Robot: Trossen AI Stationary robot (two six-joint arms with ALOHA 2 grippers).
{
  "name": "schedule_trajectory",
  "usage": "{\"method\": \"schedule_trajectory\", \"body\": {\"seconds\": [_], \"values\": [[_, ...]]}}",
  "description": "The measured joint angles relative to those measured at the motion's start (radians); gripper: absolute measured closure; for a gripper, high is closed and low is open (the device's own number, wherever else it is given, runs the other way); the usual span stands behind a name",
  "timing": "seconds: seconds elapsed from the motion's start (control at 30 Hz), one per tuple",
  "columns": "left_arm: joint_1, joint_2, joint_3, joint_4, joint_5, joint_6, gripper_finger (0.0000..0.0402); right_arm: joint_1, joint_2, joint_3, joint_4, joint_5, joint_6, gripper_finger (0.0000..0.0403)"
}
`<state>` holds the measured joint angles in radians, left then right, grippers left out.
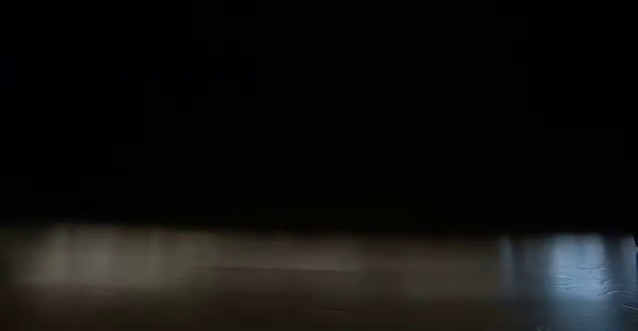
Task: Stack baskets on shelf by color
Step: Stack the yellow basket on top of the yellow baskets on the shelf
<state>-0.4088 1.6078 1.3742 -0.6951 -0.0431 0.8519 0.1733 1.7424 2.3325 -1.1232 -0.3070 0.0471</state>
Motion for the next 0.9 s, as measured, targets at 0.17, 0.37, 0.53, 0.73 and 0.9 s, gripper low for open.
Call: {"method": "schedule_trajectory", "body": {"seconds": [0.17,0.37,0.53,0.73,0.9], "values": [[0.070,-0.059,0.071,-0.104,0.002,-0.107,0.0346,0.016,0.000,0.000,-0.022,-0.002,0.058,0.0286],[0.179,-0.132,0.099,-0.148,0.003,-0.255,0.0346,0.020,0.000,0.000,-0.026,-0.001,0.113,0.0286],[0.263,-0.179,0.100,-0.168,0.004,-0.386,0.0346,0.019,0.000,0.000,-0.190,-0.018,0.155,0.0286],[0.337,-0.224,0.101,-0.197,0.003,-0.488,0.0346,0.026,0.000,-0.005,-0.446,-0.001,0.231,0.0286],[0.377,-0.239,0.101,-0.208,0.005,-0.536,0.0346,0.061,-0.043,-0.025,-0.445,0.024,0.236,0.0286]]}}
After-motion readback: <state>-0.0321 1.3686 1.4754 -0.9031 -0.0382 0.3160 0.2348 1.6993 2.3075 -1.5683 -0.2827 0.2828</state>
